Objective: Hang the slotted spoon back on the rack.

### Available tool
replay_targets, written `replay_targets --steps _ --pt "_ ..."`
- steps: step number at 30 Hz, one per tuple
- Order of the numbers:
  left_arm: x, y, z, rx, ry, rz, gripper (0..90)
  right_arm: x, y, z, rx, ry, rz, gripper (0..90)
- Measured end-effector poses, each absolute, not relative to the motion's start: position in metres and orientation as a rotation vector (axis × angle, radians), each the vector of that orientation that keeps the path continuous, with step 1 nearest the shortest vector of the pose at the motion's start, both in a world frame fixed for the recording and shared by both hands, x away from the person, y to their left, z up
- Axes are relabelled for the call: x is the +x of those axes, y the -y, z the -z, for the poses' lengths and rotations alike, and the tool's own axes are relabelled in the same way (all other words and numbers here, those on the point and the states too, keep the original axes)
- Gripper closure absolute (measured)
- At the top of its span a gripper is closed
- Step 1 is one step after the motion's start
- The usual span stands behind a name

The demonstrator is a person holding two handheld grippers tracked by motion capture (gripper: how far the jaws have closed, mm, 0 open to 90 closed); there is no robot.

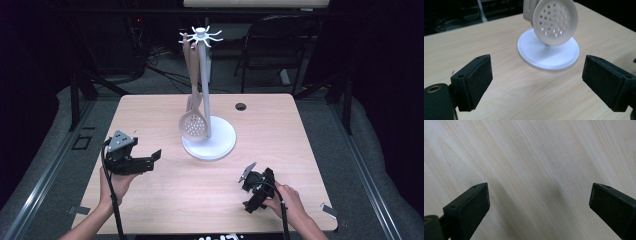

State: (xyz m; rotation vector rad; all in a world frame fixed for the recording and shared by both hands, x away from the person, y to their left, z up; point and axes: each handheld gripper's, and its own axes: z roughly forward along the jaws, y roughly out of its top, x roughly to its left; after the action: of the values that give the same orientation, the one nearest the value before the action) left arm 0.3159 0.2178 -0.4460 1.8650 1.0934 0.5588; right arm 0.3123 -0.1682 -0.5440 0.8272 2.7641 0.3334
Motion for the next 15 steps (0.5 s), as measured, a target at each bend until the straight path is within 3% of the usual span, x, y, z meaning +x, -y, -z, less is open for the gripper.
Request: replay_targets --steps 15 --pt "0.299 -0.232 0.504 1.934 -1.222 -0.405 7.3 0.312 0.167 0.544 0.835 -2.764 -0.332 2.5"
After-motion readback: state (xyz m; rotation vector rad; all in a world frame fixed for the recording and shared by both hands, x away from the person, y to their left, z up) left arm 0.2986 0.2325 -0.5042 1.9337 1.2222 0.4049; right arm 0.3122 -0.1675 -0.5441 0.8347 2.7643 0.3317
